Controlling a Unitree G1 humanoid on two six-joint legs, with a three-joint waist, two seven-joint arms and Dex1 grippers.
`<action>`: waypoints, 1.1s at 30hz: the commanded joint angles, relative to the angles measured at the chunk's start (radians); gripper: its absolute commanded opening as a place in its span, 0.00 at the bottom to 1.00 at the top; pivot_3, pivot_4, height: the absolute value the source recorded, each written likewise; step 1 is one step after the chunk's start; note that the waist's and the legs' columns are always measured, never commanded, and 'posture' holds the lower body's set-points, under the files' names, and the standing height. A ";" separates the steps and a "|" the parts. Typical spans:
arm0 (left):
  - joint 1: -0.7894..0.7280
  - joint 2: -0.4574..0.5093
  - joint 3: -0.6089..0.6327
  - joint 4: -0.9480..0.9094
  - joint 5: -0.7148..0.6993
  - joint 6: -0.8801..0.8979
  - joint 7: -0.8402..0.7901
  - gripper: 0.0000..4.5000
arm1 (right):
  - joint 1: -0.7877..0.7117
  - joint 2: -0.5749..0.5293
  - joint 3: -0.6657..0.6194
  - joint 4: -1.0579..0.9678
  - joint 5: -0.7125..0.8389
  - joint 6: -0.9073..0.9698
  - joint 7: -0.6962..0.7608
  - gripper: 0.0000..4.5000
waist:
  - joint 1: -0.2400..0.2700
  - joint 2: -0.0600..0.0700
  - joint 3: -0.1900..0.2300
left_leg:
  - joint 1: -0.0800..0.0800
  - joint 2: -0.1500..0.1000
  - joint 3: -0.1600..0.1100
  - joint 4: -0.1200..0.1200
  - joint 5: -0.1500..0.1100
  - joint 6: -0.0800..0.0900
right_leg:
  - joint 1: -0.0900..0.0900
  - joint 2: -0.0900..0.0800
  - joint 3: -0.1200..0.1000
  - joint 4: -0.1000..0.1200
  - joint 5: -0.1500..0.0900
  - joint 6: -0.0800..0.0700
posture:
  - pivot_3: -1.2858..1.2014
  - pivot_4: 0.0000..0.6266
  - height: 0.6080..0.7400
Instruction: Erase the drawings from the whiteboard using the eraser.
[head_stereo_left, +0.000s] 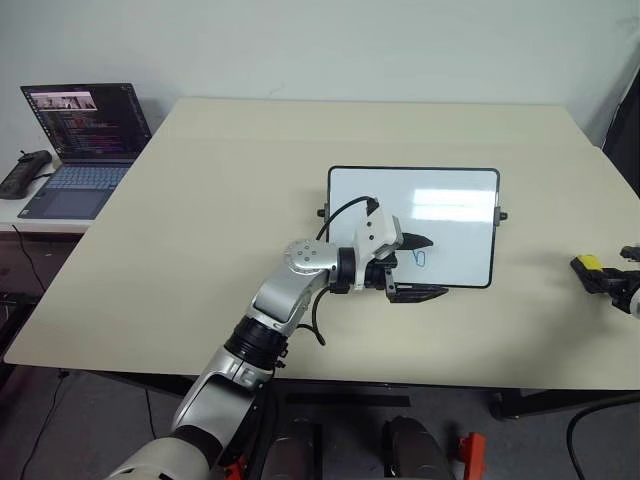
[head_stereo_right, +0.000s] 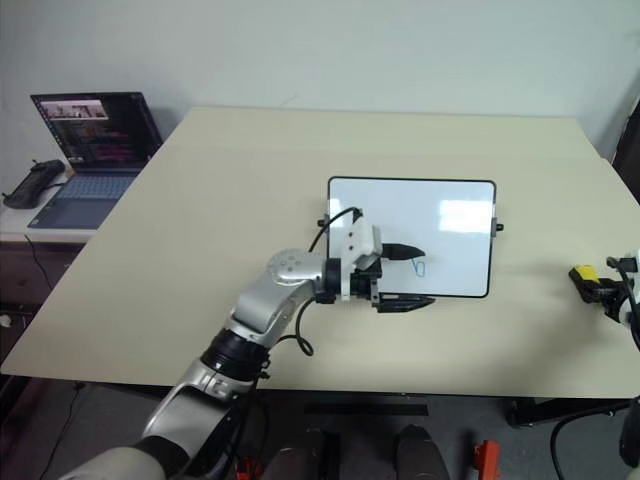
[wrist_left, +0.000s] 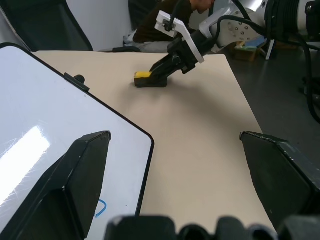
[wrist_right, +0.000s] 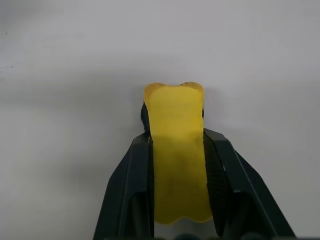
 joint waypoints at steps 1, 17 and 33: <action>0.010 0.071 0.074 -0.051 -0.013 0.000 0.004 1.00 | 0.092 -0.015 -0.047 -0.440 0.124 0.128 0.069 0.22 | -0.008 0.001 0.000 | 0.000 0.000 0.000 0.000 0.000 0.000 | 0.000 0.000 0.000 0.000 0.000 0.000 | 0.52 0.24 1.00; 0.303 0.446 0.351 -0.057 -0.043 -0.209 -0.064 1.00 | -0.123 0.356 0.553 -1.153 0.045 0.263 -0.057 0.22 | 0.010 0.001 0.000 | -0.001 0.003 -0.003 0.001 0.000 0.000 | -0.006 -0.001 -0.002 0.005 0.000 -0.001 | 0.52 0.24 1.00; 0.375 0.409 0.331 -0.066 -0.036 -0.262 -0.027 1.00 | -0.257 0.548 0.730 -0.642 -0.349 -0.147 -0.152 0.22 | -0.001 0.000 -0.001 | -0.002 0.002 -0.003 -0.002 0.000 -0.002 | -0.009 -0.002 -0.002 0.008 0.001 -0.002 | 0.52 0.24 1.00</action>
